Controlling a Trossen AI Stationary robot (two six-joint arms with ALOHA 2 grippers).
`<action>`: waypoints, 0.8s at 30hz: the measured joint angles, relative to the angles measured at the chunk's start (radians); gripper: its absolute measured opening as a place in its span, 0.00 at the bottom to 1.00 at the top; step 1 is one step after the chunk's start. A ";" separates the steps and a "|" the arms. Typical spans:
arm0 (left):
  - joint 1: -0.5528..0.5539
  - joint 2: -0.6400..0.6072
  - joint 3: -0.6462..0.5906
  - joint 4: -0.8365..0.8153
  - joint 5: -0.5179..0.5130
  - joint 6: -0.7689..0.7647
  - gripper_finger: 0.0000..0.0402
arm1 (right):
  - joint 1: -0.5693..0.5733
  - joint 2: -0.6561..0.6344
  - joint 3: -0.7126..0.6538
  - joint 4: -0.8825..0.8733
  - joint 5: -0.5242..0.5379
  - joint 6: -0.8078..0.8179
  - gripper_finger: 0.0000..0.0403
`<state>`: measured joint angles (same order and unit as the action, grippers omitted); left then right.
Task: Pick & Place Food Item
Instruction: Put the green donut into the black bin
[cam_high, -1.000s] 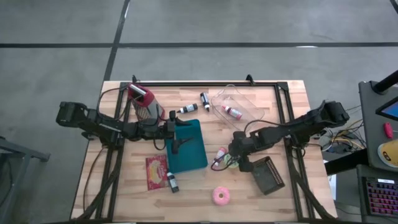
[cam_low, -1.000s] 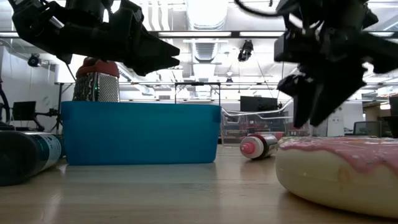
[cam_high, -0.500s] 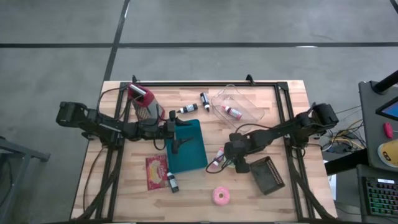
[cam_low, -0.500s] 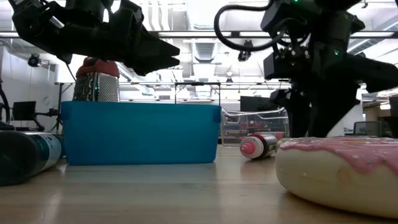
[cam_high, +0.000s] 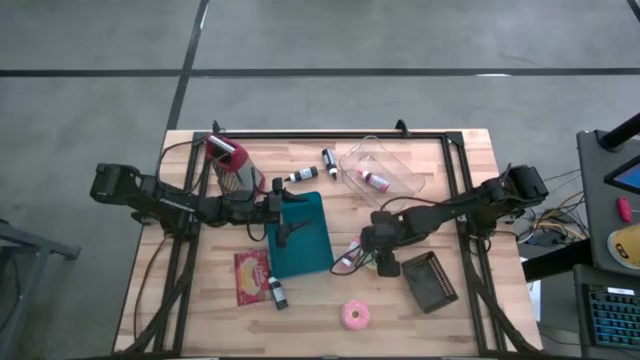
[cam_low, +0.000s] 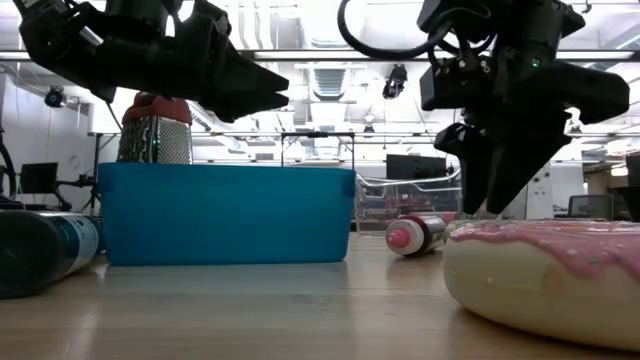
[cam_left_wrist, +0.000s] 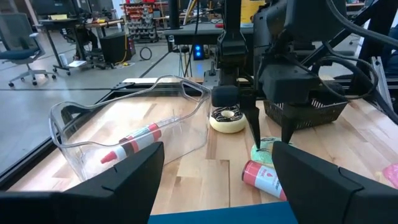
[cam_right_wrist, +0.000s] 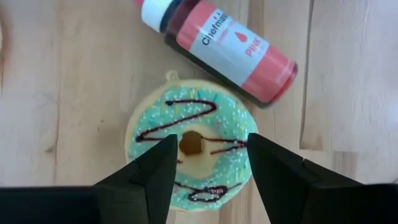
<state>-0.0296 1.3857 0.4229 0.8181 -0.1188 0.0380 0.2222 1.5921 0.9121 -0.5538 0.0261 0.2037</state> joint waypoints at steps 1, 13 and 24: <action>0.000 0.000 0.000 0.000 0.000 0.000 0.76 | 0.000 0.000 0.000 -0.009 0.000 0.004 0.50; 0.000 0.000 0.000 0.000 0.003 0.000 0.76 | 0.000 0.000 0.000 -0.034 0.001 0.026 0.76; 0.000 0.000 0.000 0.000 0.003 0.000 0.76 | -0.011 0.006 0.000 -0.028 0.025 0.006 0.84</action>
<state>-0.0299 1.3857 0.4225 0.8185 -0.1154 0.0380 0.2111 1.5980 0.9119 -0.5815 0.0510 0.2099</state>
